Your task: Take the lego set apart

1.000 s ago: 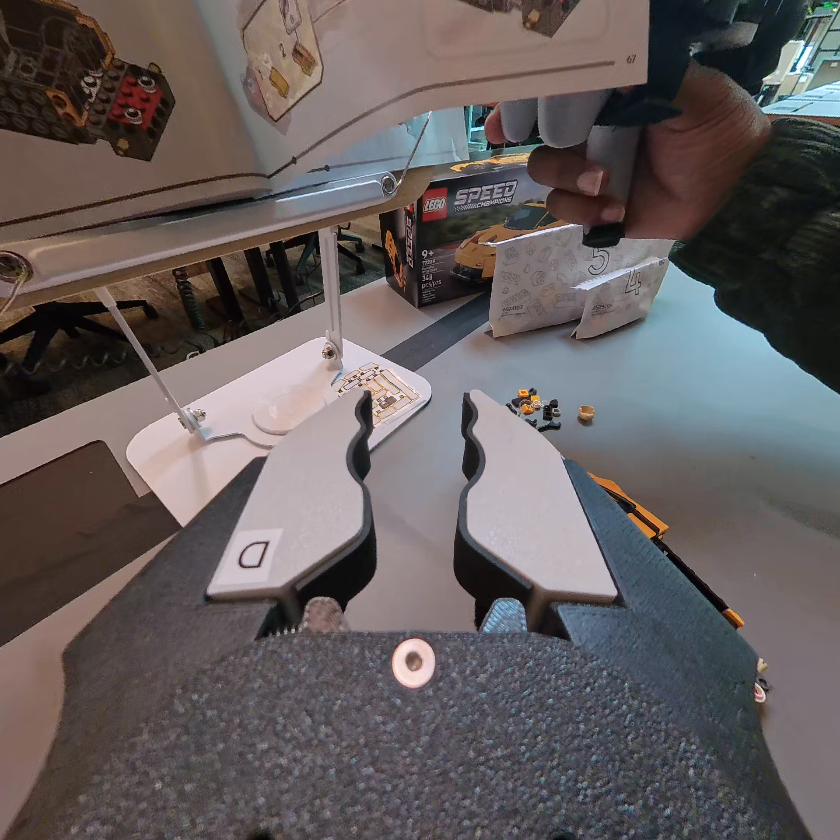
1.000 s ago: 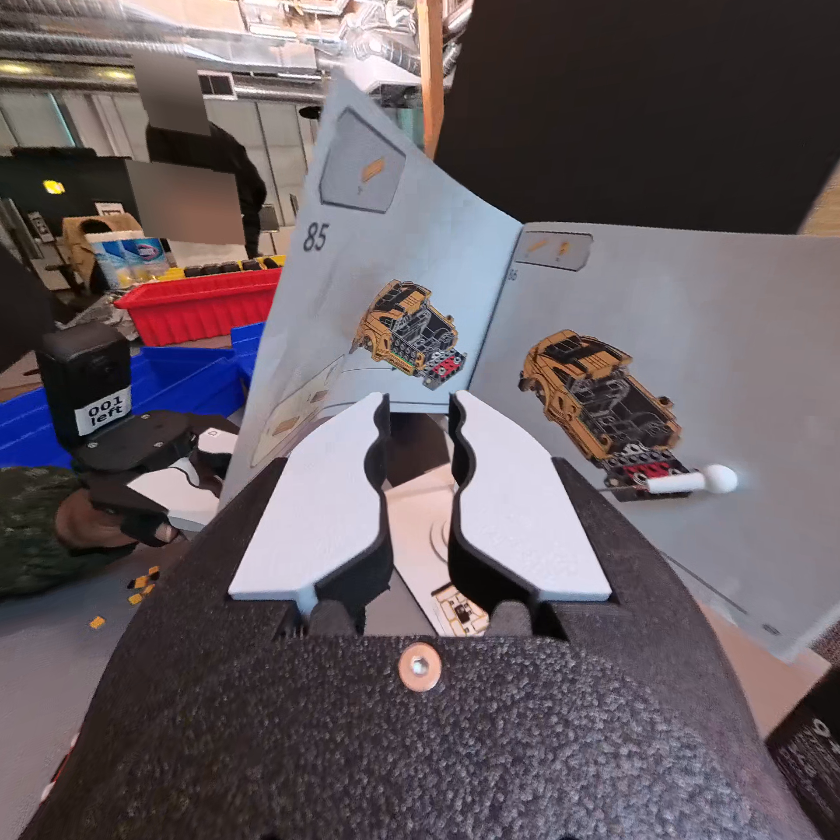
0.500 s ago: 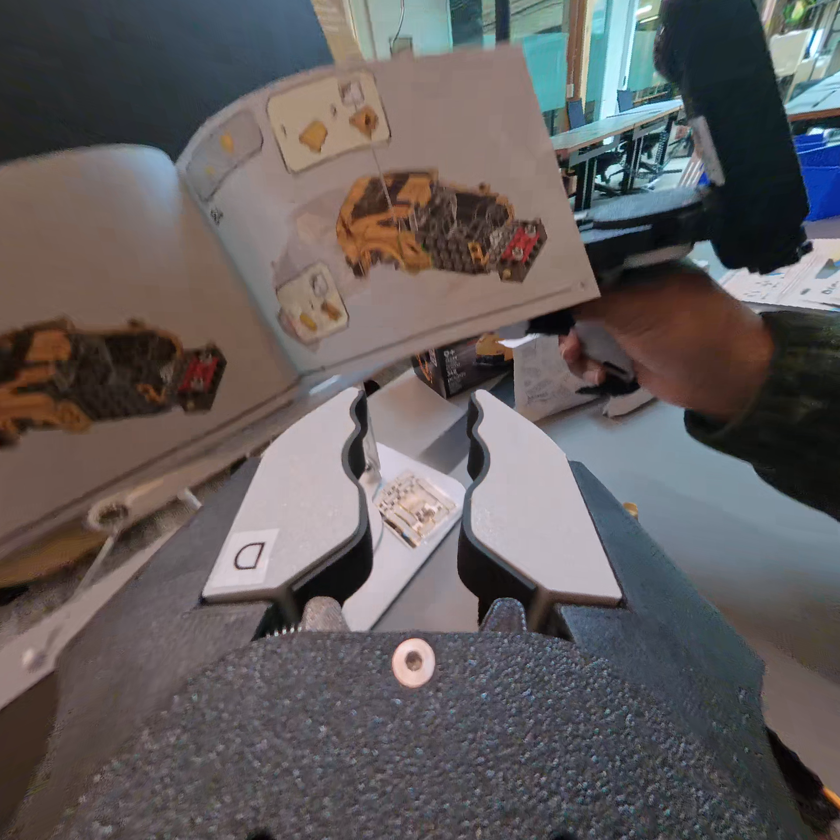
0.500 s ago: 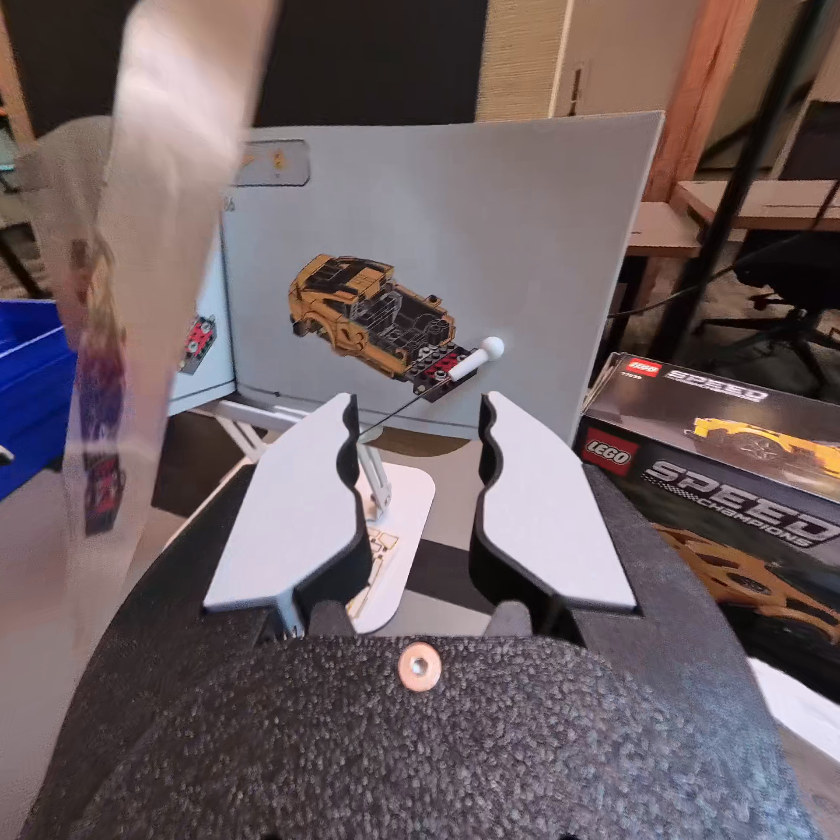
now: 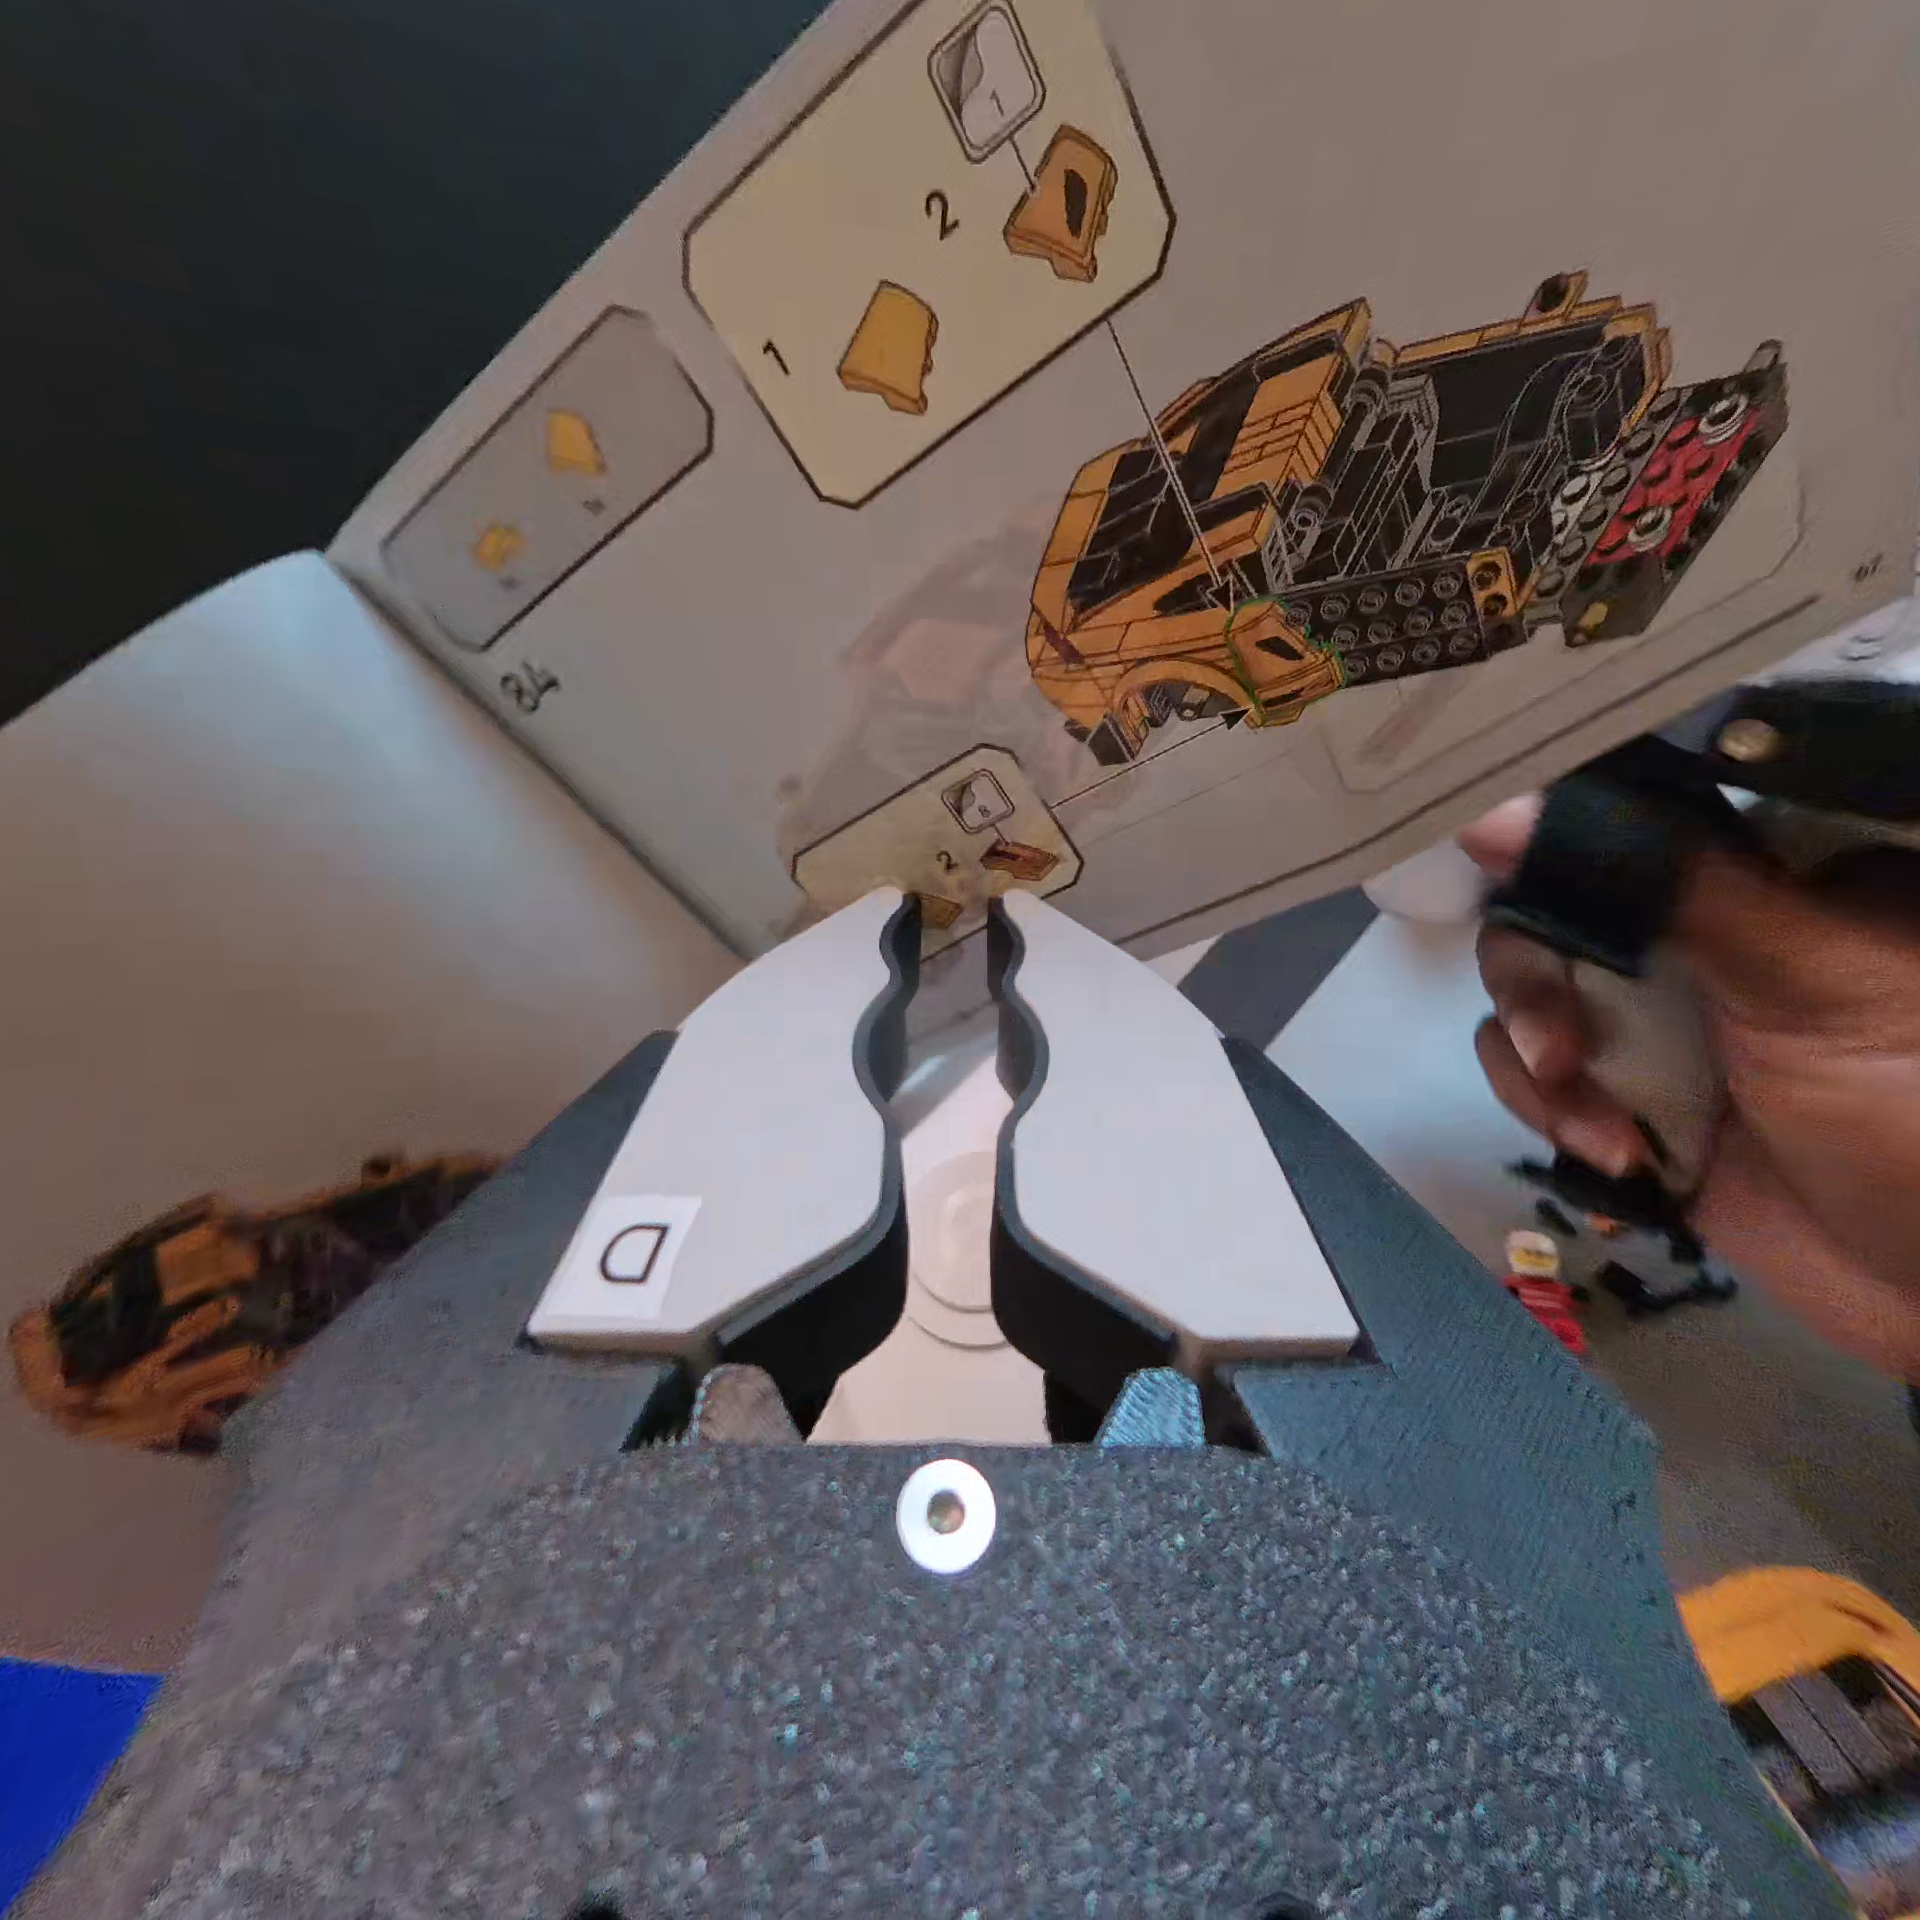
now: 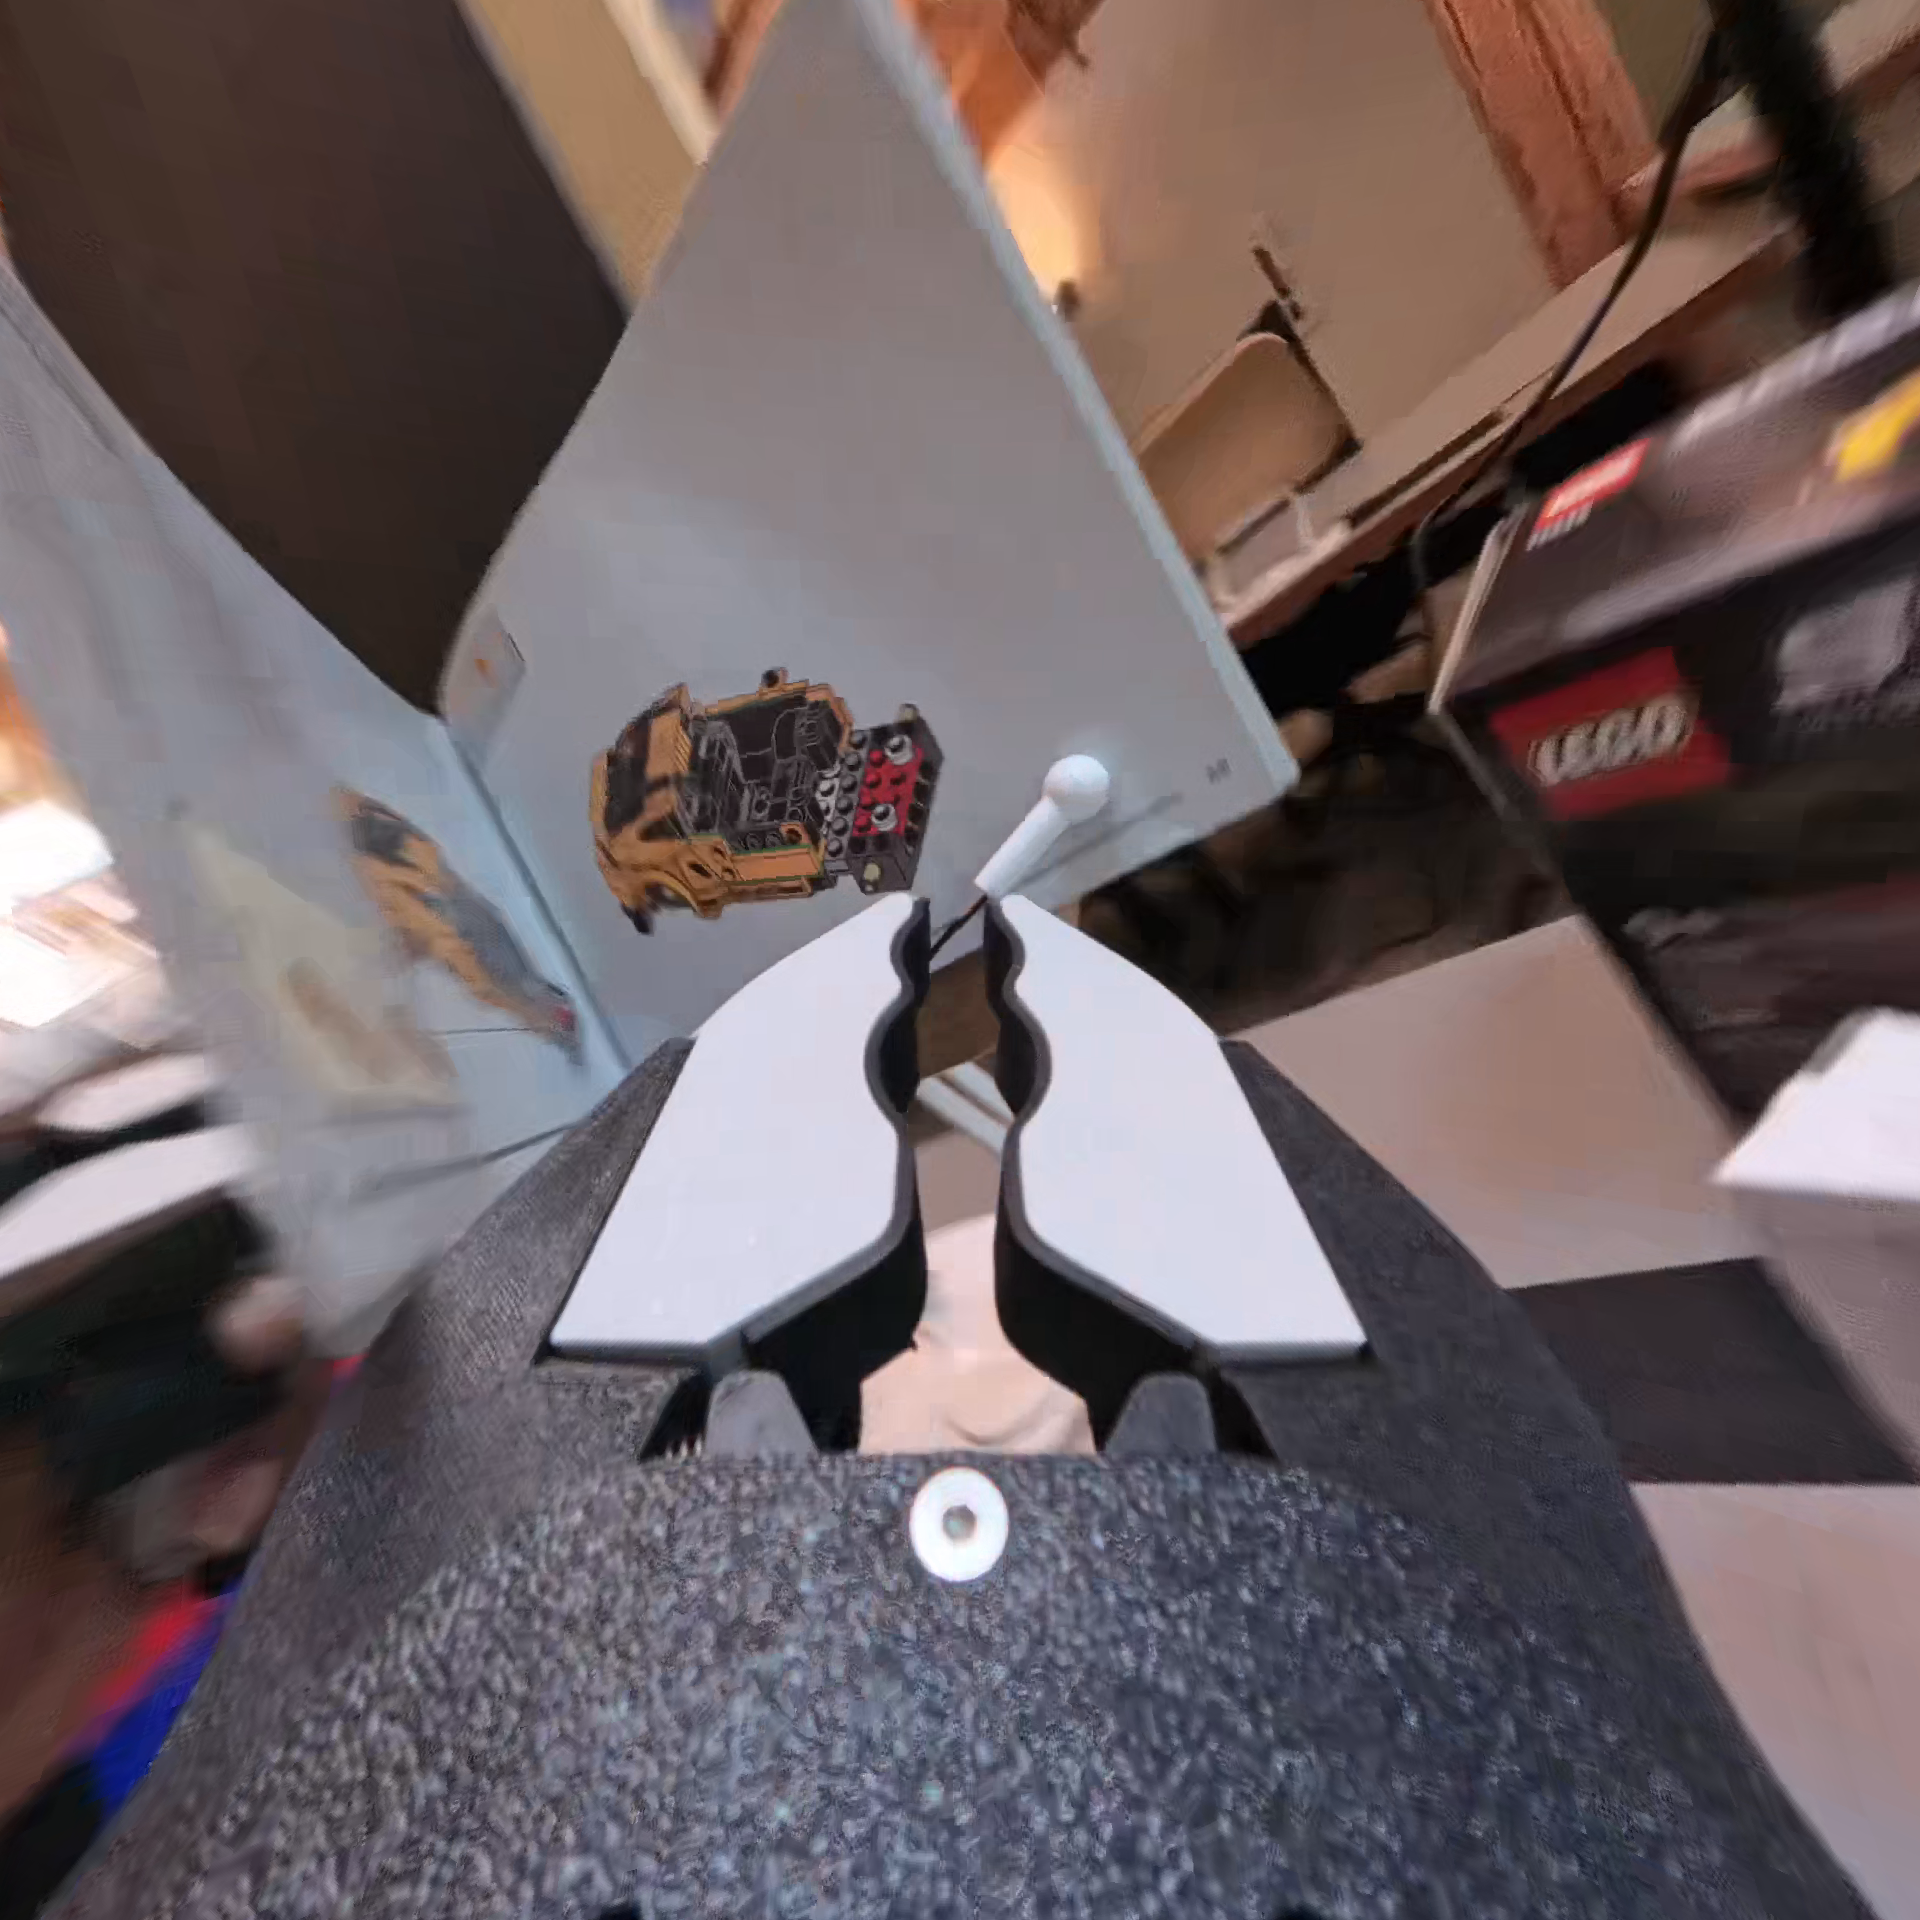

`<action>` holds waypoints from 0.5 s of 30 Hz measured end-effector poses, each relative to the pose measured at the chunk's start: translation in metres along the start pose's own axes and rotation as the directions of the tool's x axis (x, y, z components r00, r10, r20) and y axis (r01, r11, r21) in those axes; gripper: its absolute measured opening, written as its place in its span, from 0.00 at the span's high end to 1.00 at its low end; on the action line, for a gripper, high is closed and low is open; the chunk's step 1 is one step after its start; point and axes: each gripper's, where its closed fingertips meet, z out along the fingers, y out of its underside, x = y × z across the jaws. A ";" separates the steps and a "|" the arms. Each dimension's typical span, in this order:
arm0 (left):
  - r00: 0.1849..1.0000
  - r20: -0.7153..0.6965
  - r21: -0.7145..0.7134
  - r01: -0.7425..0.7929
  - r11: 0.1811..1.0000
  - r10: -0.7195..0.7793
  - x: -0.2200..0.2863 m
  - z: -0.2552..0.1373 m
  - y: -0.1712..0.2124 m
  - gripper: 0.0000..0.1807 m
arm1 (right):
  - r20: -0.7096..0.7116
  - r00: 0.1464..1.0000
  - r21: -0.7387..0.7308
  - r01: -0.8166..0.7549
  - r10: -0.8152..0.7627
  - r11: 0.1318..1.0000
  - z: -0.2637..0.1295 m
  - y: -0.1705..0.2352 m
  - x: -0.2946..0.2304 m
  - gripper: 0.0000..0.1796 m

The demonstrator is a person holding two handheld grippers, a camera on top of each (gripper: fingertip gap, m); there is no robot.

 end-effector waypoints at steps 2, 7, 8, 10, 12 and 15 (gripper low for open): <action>0.999 0.036 -0.029 -0.024 0.999 0.025 -0.001 0.013 -0.004 0.94 | 0.109 0.969 0.065 -0.230 0.222 0.971 -0.002 0.005 0.003 0.96; 0.982 0.135 -0.090 -0.123 0.988 0.134 -0.003 0.034 -0.009 0.97 | 0.246 0.867 0.092 -0.465 0.433 0.880 -0.005 0.016 0.008 0.98; 0.978 0.145 -0.094 -0.136 0.986 0.148 -0.003 0.036 -0.010 0.97 | 0.247 0.884 0.101 -0.430 0.396 0.897 -0.007 0.013 0.004 0.98; 0.978 0.145 -0.088 -0.140 0.986 0.151 0.000 0.038 -0.012 0.99 | 0.226 0.929 0.114 -0.324 0.293 0.939 -0.009 0.004 -0.005 0.98; 0.978 0.151 -0.088 -0.132 0.987 0.144 -0.001 0.039 -0.012 0.99 | 0.160 0.978 0.122 -0.153 0.133 0.981 -0.010 -0.001 -0.014 0.99; 0.980 0.142 -0.089 -0.131 0.987 0.143 -0.001 0.039 -0.012 1.00 | 0.066 0.985 0.100 0.151 -0.158 0.983 -0.006 -0.006 -0.026 0.98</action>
